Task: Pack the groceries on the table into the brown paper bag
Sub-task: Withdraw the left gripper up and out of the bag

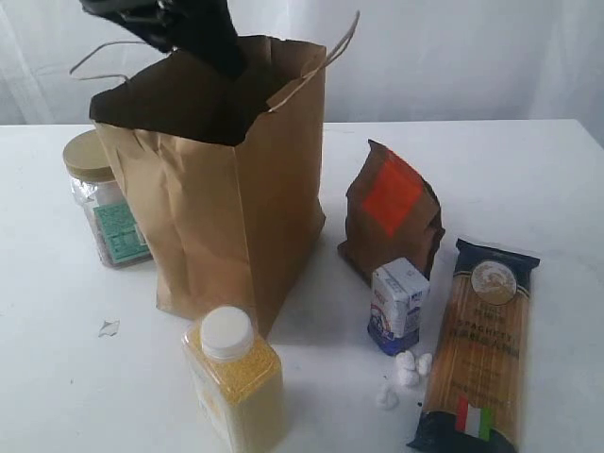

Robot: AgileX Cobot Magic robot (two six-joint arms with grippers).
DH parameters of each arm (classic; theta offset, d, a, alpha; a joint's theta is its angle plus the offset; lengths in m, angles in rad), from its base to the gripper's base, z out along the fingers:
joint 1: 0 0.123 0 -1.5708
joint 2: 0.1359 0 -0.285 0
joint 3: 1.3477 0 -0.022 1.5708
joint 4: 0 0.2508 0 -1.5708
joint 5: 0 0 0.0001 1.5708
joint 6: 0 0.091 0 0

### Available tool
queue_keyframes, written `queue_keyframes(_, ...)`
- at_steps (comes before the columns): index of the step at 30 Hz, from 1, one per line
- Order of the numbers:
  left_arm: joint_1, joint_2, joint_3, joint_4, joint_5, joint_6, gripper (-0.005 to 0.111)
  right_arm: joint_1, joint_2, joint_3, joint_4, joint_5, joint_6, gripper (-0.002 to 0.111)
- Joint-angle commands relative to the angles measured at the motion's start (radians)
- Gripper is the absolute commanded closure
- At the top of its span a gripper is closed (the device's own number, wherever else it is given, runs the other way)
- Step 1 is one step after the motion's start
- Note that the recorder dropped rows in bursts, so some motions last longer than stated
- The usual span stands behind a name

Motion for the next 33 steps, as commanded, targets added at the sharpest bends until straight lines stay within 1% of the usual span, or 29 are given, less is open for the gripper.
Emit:
queue_keyframes(1,-0.004,-0.06,-0.043,-0.022,0.065,-0.009,0.008,0.004,-0.003,0.006,0.001,-0.007,0.004,0.108)
queue_keyframes(2,-0.004,-0.073,-0.043,-0.02,0.068,-0.009,0.014,0.004,-0.003,0.006,0.001,-0.007,0.004,0.108)
queue_keyframes(4,-0.004,-0.093,-0.043,-0.019,0.075,-0.009,0.03,0.004,-0.003,0.006,0.001,-0.007,0.004,0.108)
queue_keyframes(9,-0.004,-0.141,-0.043,-0.019,0.056,-0.044,0.086,0.004,-0.003,0.006,0.001,-0.007,0.004,0.108)
queue_keyframes(11,-0.004,-0.152,-0.043,-0.021,0.047,-0.047,0.103,0.004,-0.003,0.006,0.001,-0.007,0.004,0.108)
queue_keyframes(12,-0.004,-0.16,-0.043,-0.027,0.046,-0.042,0.106,0.004,-0.003,0.006,0.001,-0.007,0.004,0.108)
queue_keyframes(17,-0.004,-0.197,-0.023,-0.094,0.027,0.004,0.107,0.004,-0.003,0.006,0.001,-0.007,0.004,0.108)
queue_keyframes(22,-0.004,-0.29,0.065,-0.146,-0.054,0.046,0.107,0.004,-0.003,0.006,0.001,-0.007,0.004,0.108)
queue_keyframes(26,-0.004,-0.396,0.177,-0.161,-0.125,0.054,0.107,0.004,-0.003,0.006,0.001,-0.007,0.004,0.108)
queue_keyframes(33,-0.004,-0.662,0.452,-0.168,-0.267,0.072,0.107,0.004,-0.003,0.006,0.001,-0.007,0.004,0.108)
